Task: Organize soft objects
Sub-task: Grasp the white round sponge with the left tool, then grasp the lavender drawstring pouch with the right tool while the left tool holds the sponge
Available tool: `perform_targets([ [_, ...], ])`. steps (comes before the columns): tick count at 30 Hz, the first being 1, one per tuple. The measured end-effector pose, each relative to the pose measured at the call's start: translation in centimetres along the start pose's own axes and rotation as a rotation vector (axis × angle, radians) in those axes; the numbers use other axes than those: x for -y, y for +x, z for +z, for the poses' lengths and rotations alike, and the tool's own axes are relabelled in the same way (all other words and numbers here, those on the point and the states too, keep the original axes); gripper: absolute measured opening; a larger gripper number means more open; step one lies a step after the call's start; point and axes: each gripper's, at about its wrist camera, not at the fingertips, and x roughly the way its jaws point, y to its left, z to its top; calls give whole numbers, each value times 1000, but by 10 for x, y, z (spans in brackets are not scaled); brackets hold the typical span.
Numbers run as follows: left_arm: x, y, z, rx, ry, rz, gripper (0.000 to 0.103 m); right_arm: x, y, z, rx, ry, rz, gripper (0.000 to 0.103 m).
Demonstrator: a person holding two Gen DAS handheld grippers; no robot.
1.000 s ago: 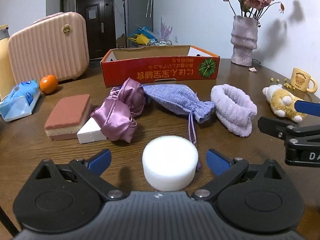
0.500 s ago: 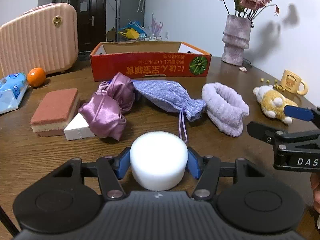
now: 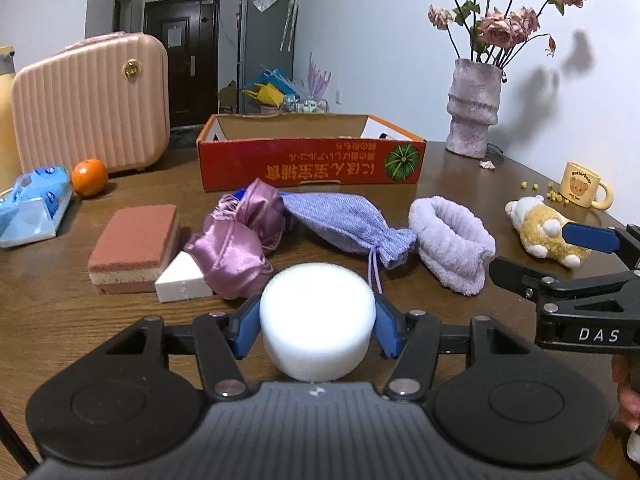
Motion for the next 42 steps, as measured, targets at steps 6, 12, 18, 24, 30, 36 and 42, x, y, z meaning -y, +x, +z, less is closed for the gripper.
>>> perform_targets([
  [6, -10, -8, 2, 34, -11, 11, 59, -10, -5, 5, 64, -12, 14, 103],
  [12, -22, -15, 6, 66, -34, 25, 59, -29, 2, 11, 69, -65, 37, 103],
  [18, -35, -21, 11, 99, -72, 45, 59, -47, 15, 20, 74, -102, 68, 103],
  [24, -51, -25, 15, 123, -121, 74, 59, -63, 37, 30, 62, -136, 79, 101],
  [30, -64, -27, 18, 133, -156, 92, 59, -72, 66, 36, 1, -132, 107, 89],
  [36, -70, -27, 20, 131, -170, 105, 59, -80, 95, 38, -70, -135, 98, 75],
  [42, -78, -24, 21, 131, -189, 130, 59, -85, 123, 38, -147, -133, 97, 65],
])
